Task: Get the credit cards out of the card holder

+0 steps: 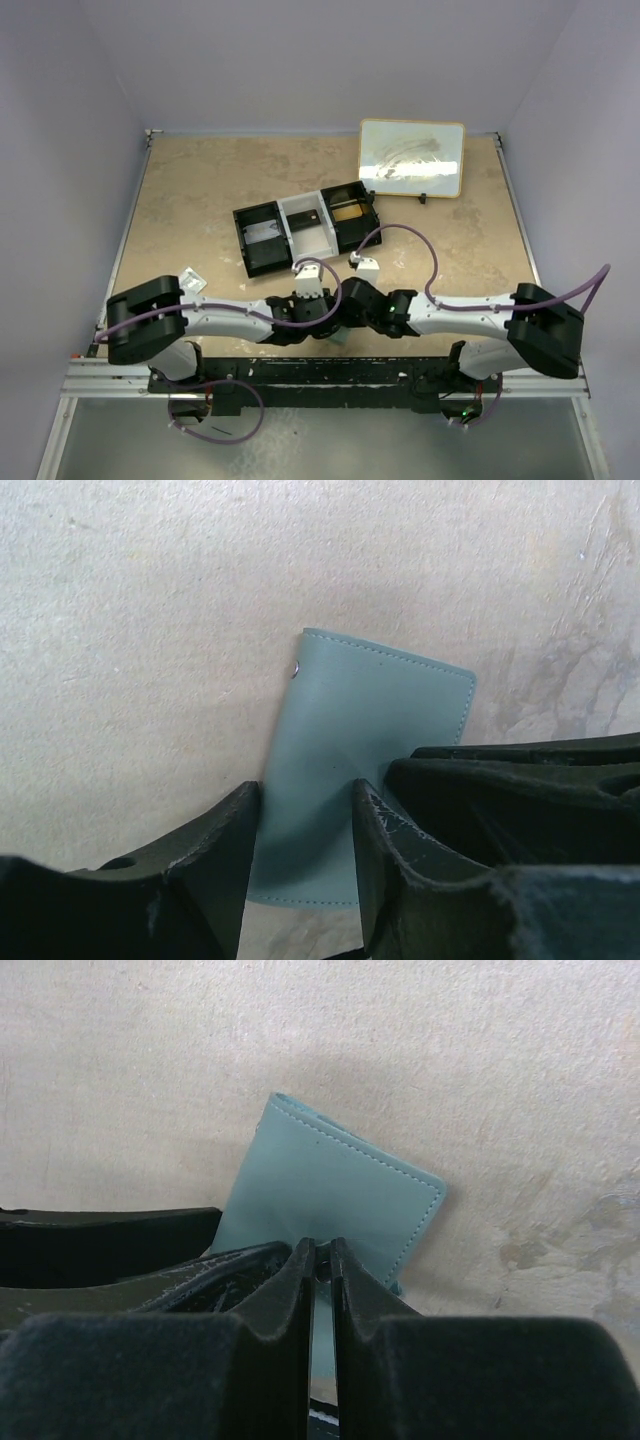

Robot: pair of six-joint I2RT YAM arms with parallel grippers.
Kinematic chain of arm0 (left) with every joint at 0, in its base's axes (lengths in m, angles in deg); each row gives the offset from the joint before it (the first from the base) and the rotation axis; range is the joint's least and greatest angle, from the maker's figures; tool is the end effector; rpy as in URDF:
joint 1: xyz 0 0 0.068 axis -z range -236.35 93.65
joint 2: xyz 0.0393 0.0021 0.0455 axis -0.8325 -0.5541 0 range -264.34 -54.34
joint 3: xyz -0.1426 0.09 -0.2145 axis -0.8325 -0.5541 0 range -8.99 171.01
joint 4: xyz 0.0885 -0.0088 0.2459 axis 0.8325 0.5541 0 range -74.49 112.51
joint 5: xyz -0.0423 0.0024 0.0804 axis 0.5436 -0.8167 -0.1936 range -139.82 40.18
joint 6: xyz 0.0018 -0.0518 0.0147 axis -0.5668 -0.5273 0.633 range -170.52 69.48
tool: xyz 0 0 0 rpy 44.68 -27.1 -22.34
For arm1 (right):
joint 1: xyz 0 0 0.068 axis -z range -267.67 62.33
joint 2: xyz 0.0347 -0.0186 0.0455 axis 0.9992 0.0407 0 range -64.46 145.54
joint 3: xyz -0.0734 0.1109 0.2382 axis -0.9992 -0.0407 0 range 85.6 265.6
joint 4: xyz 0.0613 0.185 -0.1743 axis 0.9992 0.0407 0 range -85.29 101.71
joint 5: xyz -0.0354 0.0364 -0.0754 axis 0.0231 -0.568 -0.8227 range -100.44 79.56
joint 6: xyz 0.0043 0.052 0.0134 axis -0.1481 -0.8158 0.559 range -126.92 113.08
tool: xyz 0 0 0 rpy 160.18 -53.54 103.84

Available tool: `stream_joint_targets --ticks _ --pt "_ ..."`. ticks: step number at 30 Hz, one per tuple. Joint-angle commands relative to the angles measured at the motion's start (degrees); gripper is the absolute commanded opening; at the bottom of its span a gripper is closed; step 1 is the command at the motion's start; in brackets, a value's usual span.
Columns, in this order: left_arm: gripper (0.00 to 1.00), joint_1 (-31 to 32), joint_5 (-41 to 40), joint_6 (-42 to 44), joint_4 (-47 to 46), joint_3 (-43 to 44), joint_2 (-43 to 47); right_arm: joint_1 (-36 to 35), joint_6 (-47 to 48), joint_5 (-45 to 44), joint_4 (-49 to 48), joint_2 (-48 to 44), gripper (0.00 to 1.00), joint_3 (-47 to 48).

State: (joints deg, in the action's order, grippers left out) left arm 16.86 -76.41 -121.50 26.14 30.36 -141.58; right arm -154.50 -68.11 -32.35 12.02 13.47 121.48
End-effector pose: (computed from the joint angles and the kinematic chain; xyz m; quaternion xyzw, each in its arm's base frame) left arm 0.0936 -0.2553 0.1455 -0.0441 0.9377 -0.1831 0.2918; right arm 0.1132 0.2307 0.1710 0.0206 0.9228 0.2283 0.3096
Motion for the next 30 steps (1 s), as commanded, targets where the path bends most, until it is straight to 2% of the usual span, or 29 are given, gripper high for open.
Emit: stream_joint_targets --ticks 1,9,14,23,25,27,30 --pt "0.35 2.4 -1.2 -4.0 11.7 2.7 -9.7 -0.3 -1.3 0.7 3.4 -0.4 0.11 -3.1" --pt "0.26 4.4 -2.1 -11.5 13.1 -0.6 -15.4 6.5 0.9 6.5 1.3 -8.8 0.11 -8.1" --pt "0.25 4.5 -2.4 -13.2 10.6 -3.4 -12.9 6.9 -0.2 5.8 3.4 -13.5 0.12 -9.2" --pt "0.22 4.4 -2.1 -12.6 9.4 -3.1 -13.6 7.4 -5.6 5.5 9.3 -14.8 0.11 -7.9" --pt "0.21 4.4 -2.4 -12.3 9.6 -3.0 -13.0 7.4 -5.6 4.6 11.0 -15.6 0.15 -6.8" --pt "0.21 4.5 -2.4 -11.7 8.6 -3.0 -12.2 7.4 -2.7 5.4 9.2 -16.2 0.27 -6.1" --pt "0.21 4.4 -2.3 -10.0 7.4 -2.0 -11.9 7.4 2.3 7.2 5.1 -15.6 0.34 -4.6"
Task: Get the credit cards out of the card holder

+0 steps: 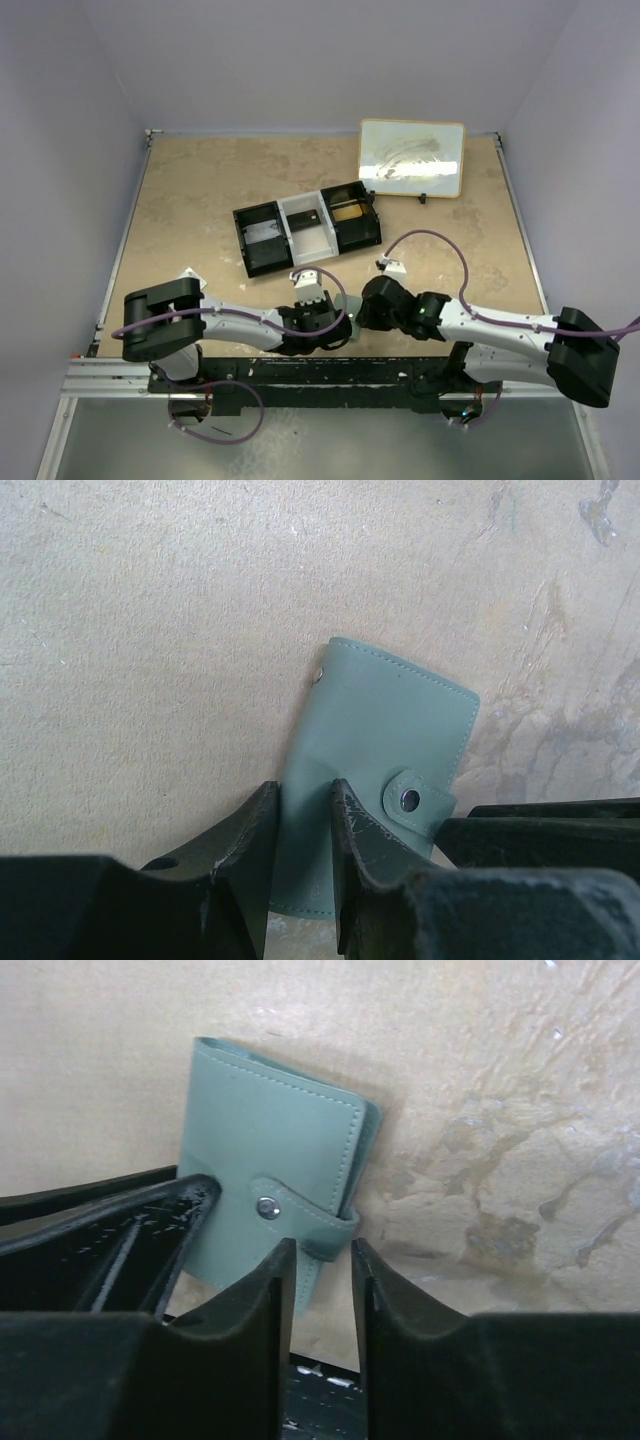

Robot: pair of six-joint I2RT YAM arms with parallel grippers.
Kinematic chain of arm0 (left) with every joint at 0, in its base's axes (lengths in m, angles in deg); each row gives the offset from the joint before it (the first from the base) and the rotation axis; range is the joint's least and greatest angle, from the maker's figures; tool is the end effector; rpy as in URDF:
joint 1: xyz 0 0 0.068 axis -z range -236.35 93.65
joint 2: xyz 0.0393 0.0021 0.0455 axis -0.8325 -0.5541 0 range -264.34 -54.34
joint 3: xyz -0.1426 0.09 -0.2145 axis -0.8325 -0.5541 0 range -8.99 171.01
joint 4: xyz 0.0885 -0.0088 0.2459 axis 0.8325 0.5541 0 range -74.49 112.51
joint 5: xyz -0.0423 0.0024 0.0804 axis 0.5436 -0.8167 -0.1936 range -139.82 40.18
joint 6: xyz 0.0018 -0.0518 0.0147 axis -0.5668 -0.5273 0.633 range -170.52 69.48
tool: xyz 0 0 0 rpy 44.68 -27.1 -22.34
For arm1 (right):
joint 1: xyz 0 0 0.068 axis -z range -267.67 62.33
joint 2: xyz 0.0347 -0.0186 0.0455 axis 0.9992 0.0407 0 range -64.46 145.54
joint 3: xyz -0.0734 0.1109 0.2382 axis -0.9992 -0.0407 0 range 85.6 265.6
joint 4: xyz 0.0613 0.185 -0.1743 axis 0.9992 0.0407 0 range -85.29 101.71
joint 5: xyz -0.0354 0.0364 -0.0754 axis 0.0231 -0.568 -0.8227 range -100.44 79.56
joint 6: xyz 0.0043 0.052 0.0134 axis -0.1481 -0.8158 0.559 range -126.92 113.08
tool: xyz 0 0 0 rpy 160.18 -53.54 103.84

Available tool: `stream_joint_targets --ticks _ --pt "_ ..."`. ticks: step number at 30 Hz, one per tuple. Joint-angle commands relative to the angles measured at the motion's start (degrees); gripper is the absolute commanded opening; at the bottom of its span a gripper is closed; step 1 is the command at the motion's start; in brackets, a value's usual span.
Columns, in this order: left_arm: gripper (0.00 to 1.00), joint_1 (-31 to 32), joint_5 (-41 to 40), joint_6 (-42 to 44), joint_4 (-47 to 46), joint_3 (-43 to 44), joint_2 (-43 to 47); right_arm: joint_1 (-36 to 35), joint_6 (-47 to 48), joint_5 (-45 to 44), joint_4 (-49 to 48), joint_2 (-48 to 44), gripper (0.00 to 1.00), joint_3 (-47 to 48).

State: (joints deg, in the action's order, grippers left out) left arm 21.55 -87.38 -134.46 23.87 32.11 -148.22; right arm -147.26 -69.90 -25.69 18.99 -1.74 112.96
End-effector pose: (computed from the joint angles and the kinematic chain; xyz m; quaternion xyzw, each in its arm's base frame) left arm 0.0805 -0.2725 0.1286 -0.1284 0.9114 -0.1837 0.3452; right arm 0.1112 0.1710 0.1728 0.0732 0.9286 0.2400 0.2735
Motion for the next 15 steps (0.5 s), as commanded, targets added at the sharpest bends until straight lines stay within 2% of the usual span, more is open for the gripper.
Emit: stream_joint_targets --ticks 1,5,11,15 --pt "0.21 -0.3 8.7 3.4 9.8 -3.2 -5.6 0.2 3.7 0.9 -1.2 0.2 0.35 4.7" --pt "0.21 -0.3 8.7 4.6 10.1 -1.7 -6.5 0.2 4.4 -0.7 1.5 4.9 0.46 8.6" --pt "0.21 -0.2 8.6 4.4 9.4 -1.6 -5.7 0.0 -0.6 -0.2 3.3 13.2 0.47 9.9" --pt "0.21 -0.2 8.6 3.9 9.0 -2.9 -4.5 -1.3 -3.0 -2.2 6.6 15.0 0.50 10.7"
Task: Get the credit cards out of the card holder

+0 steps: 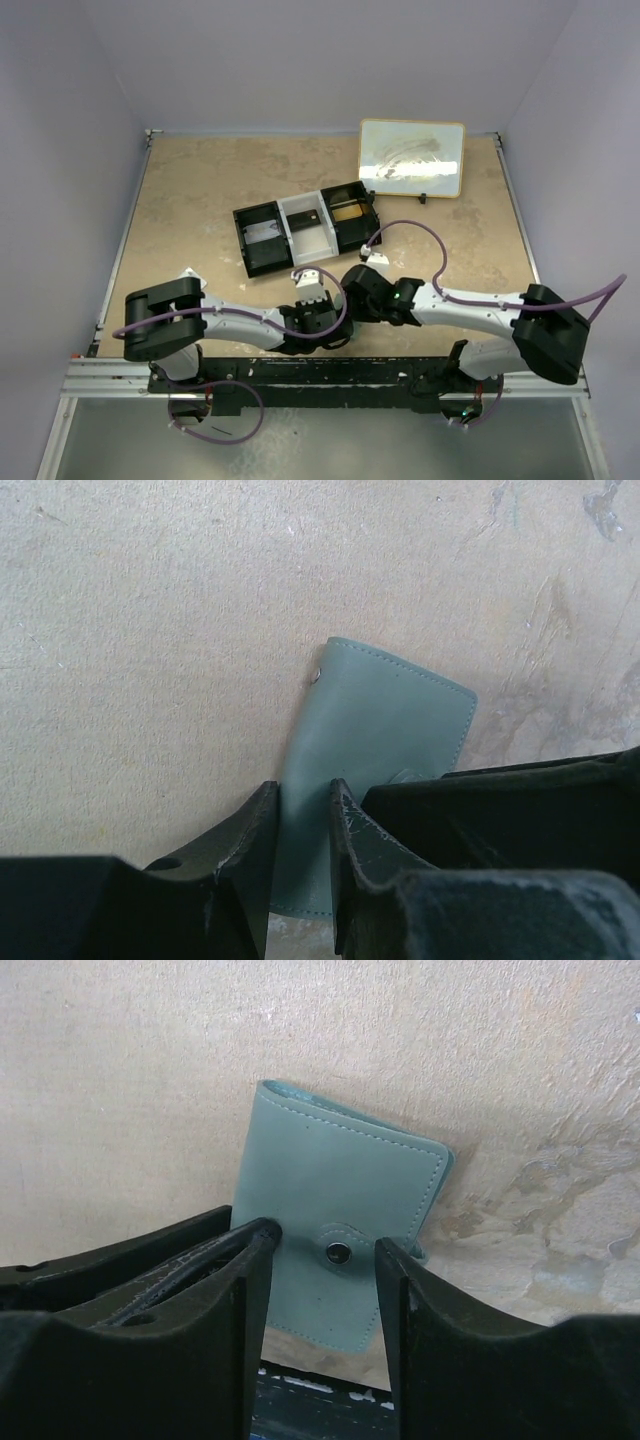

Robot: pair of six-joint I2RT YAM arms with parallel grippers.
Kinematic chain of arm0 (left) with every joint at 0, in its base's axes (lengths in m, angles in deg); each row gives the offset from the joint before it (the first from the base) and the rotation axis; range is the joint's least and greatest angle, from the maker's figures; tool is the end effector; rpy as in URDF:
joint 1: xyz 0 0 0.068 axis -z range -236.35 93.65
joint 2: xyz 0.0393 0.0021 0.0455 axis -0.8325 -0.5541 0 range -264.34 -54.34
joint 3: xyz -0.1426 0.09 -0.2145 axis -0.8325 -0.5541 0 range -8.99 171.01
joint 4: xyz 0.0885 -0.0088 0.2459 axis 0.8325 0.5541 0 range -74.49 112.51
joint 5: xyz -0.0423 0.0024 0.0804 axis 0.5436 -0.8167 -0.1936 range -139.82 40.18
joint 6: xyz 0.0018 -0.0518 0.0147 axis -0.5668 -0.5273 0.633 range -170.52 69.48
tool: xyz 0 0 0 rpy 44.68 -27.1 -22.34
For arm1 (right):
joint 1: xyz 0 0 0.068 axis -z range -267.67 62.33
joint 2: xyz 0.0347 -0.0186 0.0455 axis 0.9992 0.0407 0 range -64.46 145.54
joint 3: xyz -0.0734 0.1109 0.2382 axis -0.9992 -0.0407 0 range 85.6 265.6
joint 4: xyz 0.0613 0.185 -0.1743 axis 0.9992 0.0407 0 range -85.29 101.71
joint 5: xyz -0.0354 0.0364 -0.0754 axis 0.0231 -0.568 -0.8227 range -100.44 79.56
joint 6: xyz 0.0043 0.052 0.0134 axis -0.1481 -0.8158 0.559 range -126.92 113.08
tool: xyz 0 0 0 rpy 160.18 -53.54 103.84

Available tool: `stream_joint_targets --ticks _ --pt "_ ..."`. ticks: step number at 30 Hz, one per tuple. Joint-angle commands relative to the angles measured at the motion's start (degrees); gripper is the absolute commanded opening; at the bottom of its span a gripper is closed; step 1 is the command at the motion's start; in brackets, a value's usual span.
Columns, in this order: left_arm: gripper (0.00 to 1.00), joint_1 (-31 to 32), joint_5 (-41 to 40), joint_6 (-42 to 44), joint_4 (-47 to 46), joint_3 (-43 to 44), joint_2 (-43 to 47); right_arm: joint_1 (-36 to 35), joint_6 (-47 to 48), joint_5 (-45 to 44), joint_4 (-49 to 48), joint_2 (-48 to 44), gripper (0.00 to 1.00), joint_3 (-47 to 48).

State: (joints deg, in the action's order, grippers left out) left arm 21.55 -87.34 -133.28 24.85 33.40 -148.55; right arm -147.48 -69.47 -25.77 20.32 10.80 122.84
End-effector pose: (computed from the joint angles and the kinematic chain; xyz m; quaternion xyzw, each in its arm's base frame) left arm 0.0814 -0.2765 0.1318 -0.1188 0.9128 -0.1801 0.3467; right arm 0.1324 0.2088 0.1781 0.0641 0.9403 0.2099 0.2601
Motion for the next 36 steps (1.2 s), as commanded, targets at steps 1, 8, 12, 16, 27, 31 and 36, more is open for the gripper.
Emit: stream_joint_targets --ticks 1,8,12,16,27,31,36 --pt "0.21 -0.2 8.5 2.7 7.8 -4.4 -4.1 -1.2 -3.7 -2.8 6.7 3.0 0.51 1.5" --pt "0.21 -0.2 7.6 1.8 7.8 -4.7 -3.6 -3.8 -5.6 -4.2 11.4 7.8 0.59 3.6" --pt "0.22 -0.2 7.5 2.0 5.1 -6.4 -2.1 -5.0 -7.0 -6.0 15.1 10.5 0.57 5.7" --pt "0.22 -0.2 7.8 2.2 4.6 -6.5 -2.7 -5.2 -7.0 -6.0 15.0 13.2 0.54 7.1" --pt "0.22 -0.3 8.3 -0.3 6.8 -7.0 -5.4 -1.1 -5.5 -1.5 8.0 -1.5 0.33 -0.6" --pt "0.21 -0.3 8.5 -0.8 7.0 -7.4 -6.5 2.5 -3.3 1.6 4.6 -9.5 0.33 -6.1" --pt "0.21 -0.3 8.7 -1.0 7.5 -6.9 -8.6 4.2 -2.3 2.2 6.9 -13.2 0.37 -8.0"
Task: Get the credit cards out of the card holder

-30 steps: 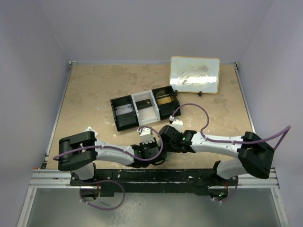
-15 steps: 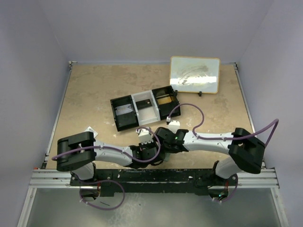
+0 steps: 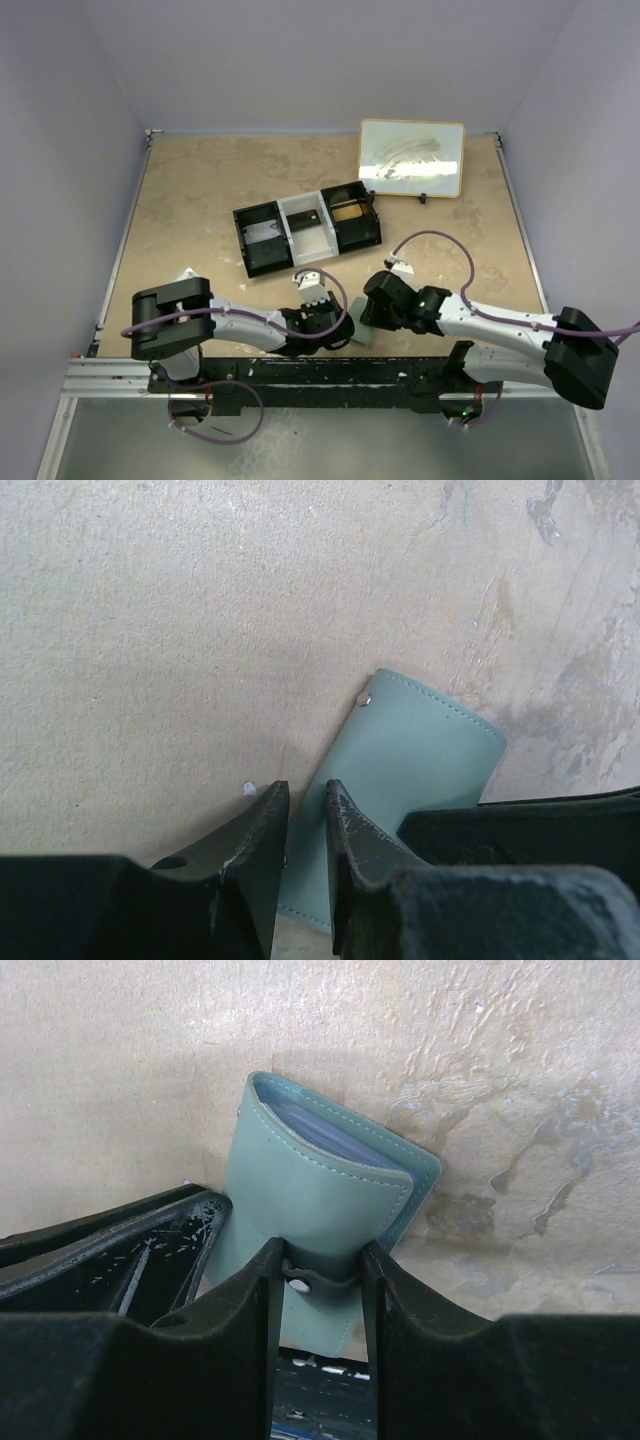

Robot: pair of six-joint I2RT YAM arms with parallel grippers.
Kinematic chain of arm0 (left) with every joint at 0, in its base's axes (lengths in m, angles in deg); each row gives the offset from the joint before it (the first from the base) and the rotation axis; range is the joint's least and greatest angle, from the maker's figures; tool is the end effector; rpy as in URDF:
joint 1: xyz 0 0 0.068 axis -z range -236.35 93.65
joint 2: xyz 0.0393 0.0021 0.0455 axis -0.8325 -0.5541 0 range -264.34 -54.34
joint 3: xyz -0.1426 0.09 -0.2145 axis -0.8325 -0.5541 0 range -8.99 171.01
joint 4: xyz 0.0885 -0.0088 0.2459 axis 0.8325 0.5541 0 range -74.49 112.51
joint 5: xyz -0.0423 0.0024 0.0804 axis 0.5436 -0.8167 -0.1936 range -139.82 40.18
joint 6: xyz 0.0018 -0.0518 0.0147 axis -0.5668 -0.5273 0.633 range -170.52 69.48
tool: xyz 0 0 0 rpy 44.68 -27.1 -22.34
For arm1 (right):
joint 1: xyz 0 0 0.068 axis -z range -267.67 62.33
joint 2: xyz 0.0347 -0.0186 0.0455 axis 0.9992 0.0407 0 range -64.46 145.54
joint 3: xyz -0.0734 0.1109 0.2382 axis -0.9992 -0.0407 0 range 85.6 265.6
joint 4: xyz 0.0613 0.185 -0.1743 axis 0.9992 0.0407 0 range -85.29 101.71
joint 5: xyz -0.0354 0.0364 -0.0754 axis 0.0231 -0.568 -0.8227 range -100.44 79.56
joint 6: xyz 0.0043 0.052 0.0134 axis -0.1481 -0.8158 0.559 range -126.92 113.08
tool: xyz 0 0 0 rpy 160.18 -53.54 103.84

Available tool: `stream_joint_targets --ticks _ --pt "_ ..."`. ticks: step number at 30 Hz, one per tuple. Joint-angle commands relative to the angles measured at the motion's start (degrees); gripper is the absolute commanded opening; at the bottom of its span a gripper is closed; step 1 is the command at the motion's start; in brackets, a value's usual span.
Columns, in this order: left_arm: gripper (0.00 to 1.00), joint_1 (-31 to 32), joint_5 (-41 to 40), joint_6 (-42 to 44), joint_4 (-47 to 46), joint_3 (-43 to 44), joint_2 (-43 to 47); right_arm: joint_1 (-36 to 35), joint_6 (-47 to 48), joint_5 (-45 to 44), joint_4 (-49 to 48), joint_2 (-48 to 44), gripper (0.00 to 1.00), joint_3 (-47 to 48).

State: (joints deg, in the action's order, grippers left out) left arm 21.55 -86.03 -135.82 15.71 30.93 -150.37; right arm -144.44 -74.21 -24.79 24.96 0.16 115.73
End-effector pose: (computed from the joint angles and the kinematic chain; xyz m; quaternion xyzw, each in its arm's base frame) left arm 0.0815 -0.2804 0.1207 -0.1485 0.9020 -0.2290 0.3345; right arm 0.1200 0.1670 0.1743 0.1243 0.9381 0.2095 0.2461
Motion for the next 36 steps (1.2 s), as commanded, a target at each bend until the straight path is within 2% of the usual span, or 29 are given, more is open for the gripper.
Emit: stream_joint_targets --ticks 1,6,8,11,16,21,25,27,29,36 --pt "0.21 -0.2 7.3 1.5 16.9 -4.2 -7.0 1.4 2.7 2.1 1.5 -3.1 0.36 -1.3" --pt "0.20 -0.3 6.5 1.4 18.1 -3.6 -6.1 3.4 2.0 9.2 -8.4 -9.8 0.36 -7.1" --pt "0.21 -0.3 6.0 1.0 18.8 -3.9 -5.1 4.5 1.6 11.0 -12.3 -13.5 0.33 -9.3" --pt "0.27 -0.3 5.1 0.3 19.2 -4.9 -0.7 4.7 2.0 11.0 -15.2 -17.2 0.34 -10.4" --pt "0.38 -1.6 2.2 -0.7 21.2 -8.8 15.7 5.0 10.3 16.5 -23.7 -11.7 0.35 -10.4" --pt "0.43 -3.8 0.0 -1.8 23.4 -13.2 32.6 5.2 7.5 20.7 -33.3 -3.2 0.36 -9.6" --pt "0.54 -4.1 0.0 -0.3 23.1 -15.4 42.0 5.2 8.2 18.5 -28.7 4.4 0.47 -2.4" --pt "0.60 -4.5 2.2 2.1 19.2 -16.8 44.6 5.2 10.3 18.8 -27.0 7.0 0.58 0.9" --pt "0.62 -5.3 5.1 4.5 15.2 -18.0 45.3 5.2 12.1 17.6 -23.8 7.4 0.64 3.5" --pt "0.62 -7.7 10.8 7.1 7.6 -18.6 40.7 5.3 19.7 10.6 -11.5 4.0 0.62 6.6"
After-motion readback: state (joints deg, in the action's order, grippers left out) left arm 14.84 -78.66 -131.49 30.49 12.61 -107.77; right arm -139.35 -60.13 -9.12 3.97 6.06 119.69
